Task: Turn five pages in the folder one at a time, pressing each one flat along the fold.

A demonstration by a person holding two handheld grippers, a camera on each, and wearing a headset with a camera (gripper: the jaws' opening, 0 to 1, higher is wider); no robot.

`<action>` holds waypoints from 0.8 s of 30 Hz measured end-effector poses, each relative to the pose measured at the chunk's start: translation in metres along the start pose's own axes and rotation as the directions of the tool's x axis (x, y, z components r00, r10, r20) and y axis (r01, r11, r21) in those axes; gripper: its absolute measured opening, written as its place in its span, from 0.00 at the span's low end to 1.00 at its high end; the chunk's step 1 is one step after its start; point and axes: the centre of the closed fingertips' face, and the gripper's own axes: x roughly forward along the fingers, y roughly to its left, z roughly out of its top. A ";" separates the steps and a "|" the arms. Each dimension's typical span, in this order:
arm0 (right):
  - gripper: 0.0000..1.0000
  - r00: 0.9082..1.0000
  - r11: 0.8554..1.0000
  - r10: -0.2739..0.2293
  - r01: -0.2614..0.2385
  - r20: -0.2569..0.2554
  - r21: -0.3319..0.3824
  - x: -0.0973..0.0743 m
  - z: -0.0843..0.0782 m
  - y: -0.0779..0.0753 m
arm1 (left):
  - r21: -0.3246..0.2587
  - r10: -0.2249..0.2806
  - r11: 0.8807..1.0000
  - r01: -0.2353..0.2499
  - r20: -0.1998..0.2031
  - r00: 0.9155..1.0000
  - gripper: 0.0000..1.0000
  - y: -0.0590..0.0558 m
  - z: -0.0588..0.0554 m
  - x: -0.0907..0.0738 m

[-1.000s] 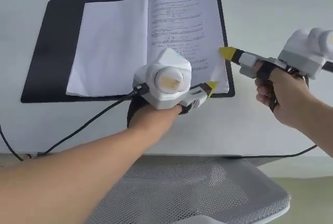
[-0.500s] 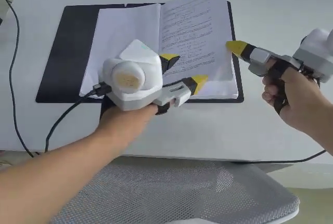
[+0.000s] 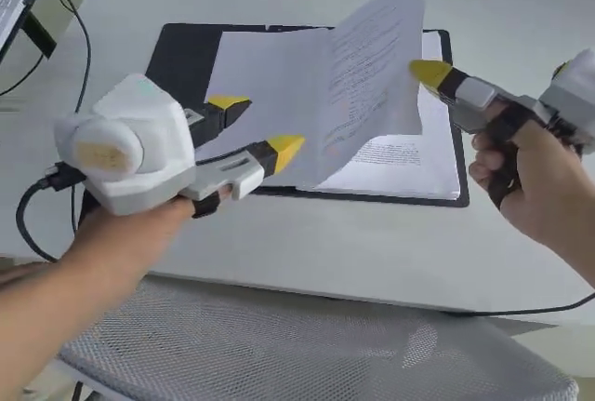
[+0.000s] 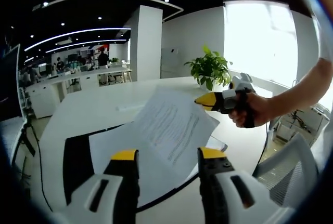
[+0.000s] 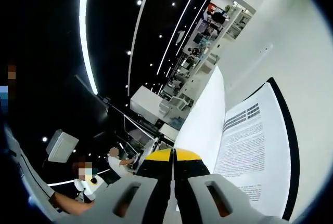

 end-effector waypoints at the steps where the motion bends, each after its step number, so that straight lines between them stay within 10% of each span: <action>1: 0.00 1.000 1.000 0.003 -0.003 -0.001 -0.003 0.004 -0.001 0.003 | -0.005 0.009 1.000 -0.009 0.013 1.000 0.44 0.004 0.001 -0.006; 12: 0.00 0.998 0.999 0.026 -0.028 -0.050 -0.044 0.057 -0.030 0.034 | -0.040 0.065 0.997 -0.063 0.045 0.997 0.44 0.036 0.004 -0.051; 24: 0.00 0.986 0.997 -0.021 0.010 -0.165 -0.071 0.115 -0.100 0.036 | -0.051 0.099 0.994 -0.096 0.052 0.994 0.44 0.073 -0.004 -0.086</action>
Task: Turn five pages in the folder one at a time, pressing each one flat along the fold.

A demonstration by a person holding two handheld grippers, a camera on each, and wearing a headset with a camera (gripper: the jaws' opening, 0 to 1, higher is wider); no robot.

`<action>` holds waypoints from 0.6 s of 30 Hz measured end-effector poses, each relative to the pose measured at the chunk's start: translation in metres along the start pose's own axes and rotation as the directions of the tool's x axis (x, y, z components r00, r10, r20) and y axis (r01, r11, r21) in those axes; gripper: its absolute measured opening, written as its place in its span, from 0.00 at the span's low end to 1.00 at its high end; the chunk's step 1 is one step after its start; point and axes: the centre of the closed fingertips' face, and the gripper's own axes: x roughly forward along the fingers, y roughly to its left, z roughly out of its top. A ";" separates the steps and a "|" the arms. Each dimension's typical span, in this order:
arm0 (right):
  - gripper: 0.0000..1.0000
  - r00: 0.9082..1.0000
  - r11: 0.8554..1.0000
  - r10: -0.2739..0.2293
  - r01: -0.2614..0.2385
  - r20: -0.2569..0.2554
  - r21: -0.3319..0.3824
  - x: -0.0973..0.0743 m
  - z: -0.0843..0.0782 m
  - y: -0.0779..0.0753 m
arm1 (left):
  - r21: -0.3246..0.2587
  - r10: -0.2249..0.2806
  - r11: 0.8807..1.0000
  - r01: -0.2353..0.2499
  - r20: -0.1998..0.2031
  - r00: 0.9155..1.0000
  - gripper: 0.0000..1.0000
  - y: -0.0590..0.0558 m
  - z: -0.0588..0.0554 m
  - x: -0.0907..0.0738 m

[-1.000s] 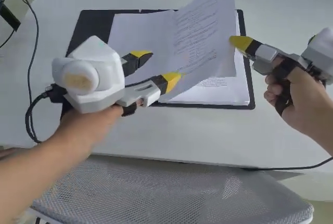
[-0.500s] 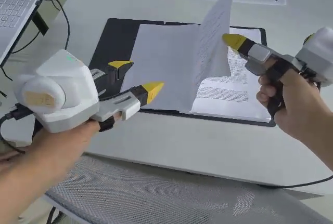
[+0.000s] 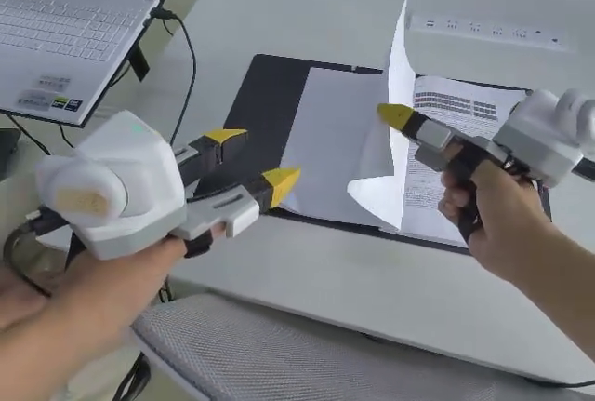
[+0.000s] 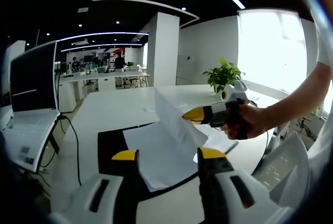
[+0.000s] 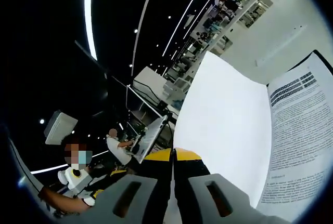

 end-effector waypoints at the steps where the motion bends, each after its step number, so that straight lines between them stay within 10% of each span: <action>1: 0.00 1.000 1.000 0.007 -0.007 0.000 0.011 0.004 -0.003 0.001 | -0.003 0.003 1.000 -0.003 -0.003 1.000 0.43 0.004 -0.001 -0.002; 18: 0.00 0.973 0.979 -0.200 0.195 -0.116 -0.060 0.054 -0.057 -0.041 | -0.017 0.003 1.000 -0.003 -0.022 1.000 0.43 0.031 -0.020 -0.019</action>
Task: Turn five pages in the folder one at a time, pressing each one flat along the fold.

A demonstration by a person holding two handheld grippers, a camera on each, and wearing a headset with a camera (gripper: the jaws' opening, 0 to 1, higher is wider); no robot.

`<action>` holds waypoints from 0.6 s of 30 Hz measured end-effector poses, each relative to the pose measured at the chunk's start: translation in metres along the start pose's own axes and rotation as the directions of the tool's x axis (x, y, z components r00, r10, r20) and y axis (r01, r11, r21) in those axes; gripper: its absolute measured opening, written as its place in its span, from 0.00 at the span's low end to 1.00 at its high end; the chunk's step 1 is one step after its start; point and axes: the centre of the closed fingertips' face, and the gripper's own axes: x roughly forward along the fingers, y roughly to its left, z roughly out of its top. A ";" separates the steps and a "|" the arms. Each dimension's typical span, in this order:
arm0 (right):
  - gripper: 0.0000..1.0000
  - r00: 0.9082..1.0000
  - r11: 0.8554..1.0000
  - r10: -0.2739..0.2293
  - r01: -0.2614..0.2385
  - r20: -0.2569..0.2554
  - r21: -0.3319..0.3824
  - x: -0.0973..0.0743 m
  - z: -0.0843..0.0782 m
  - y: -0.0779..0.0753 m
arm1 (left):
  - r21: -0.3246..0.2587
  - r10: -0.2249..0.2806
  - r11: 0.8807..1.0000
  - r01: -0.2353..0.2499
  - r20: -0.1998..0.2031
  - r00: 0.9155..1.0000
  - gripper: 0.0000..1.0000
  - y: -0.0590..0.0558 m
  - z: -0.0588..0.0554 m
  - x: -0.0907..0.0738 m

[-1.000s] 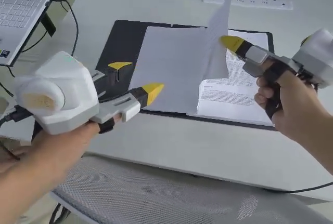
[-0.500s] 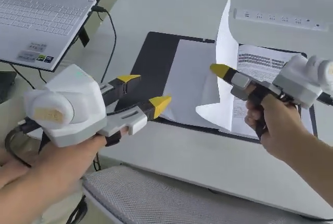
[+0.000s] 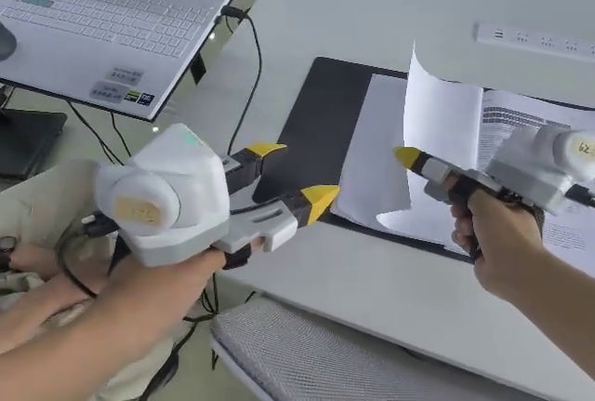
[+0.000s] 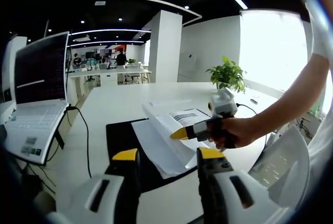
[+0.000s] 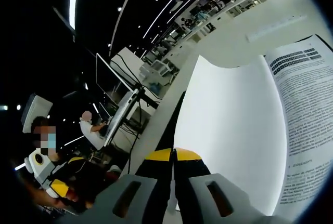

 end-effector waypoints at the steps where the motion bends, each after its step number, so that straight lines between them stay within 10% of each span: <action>1: 0.00 1.000 1.000 -0.011 0.011 -0.012 -0.004 0.002 -0.003 -0.001 | -0.002 0.001 1.000 -0.001 -0.002 1.000 0.43 0.001 -0.001 0.000; 18: 0.00 0.991 0.990 -0.112 0.105 -0.077 -0.095 0.031 -0.030 -0.008 | -0.013 0.000 1.000 0.000 -0.015 1.000 0.42 0.018 -0.016 -0.011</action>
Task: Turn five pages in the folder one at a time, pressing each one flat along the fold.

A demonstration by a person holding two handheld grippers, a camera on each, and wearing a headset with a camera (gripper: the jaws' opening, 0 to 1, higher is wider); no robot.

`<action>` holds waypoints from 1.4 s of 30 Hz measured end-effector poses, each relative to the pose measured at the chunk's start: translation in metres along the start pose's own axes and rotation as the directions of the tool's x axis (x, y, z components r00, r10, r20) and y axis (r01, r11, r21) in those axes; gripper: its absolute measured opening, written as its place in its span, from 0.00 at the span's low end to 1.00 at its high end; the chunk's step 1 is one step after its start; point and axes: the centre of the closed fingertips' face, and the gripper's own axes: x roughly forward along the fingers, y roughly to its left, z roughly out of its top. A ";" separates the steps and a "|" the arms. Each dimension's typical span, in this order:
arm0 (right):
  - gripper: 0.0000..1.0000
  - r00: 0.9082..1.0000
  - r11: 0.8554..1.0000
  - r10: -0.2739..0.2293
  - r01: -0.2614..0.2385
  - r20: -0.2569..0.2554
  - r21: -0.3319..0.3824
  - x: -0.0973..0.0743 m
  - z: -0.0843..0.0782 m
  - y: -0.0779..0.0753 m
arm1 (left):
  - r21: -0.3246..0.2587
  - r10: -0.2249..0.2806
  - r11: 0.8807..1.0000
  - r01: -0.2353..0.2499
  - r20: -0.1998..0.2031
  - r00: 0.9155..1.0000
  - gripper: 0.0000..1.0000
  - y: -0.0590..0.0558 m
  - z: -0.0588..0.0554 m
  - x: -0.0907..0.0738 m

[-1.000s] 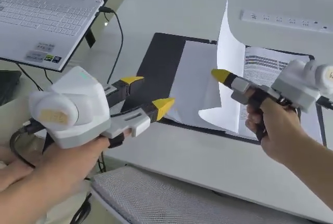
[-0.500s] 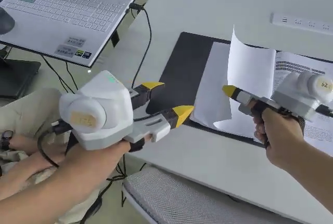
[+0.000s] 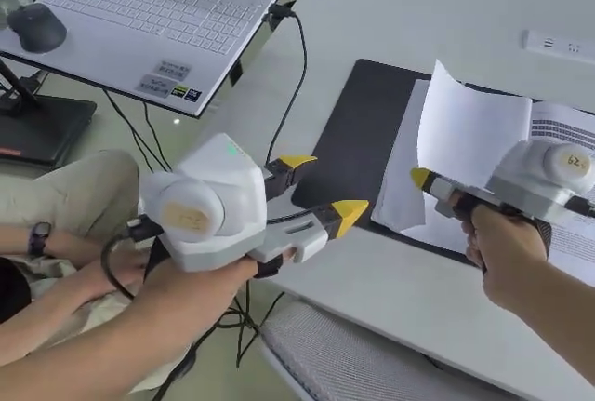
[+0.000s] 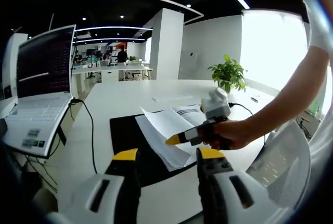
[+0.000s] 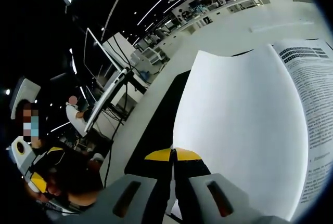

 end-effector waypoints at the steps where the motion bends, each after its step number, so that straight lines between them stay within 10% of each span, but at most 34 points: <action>1: 0.00 1.000 1.000 -0.003 0.003 -0.004 0.001 0.001 -0.001 -0.001 | 0.000 0.001 1.000 -0.001 -0.002 1.000 0.42 0.001 -0.001 0.000; 25: 0.14 0.998 0.998 0.034 -0.037 -0.061 -0.052 0.008 -0.022 0.021 | 0.017 -0.007 1.000 0.007 -0.015 1.000 0.41 0.005 -0.004 0.007; 33: 0.13 0.991 0.991 0.128 -0.129 0.047 0.023 -0.011 -0.001 0.043 | 0.047 -0.054 0.997 0.056 -0.053 0.997 0.39 -0.001 -0.012 0.033; 42: 0.11 0.952 0.970 0.166 -0.204 0.256 0.128 -0.068 0.046 0.048 | 0.045 -0.124 0.990 0.130 -0.113 0.986 0.31 -0.016 -0.037 0.095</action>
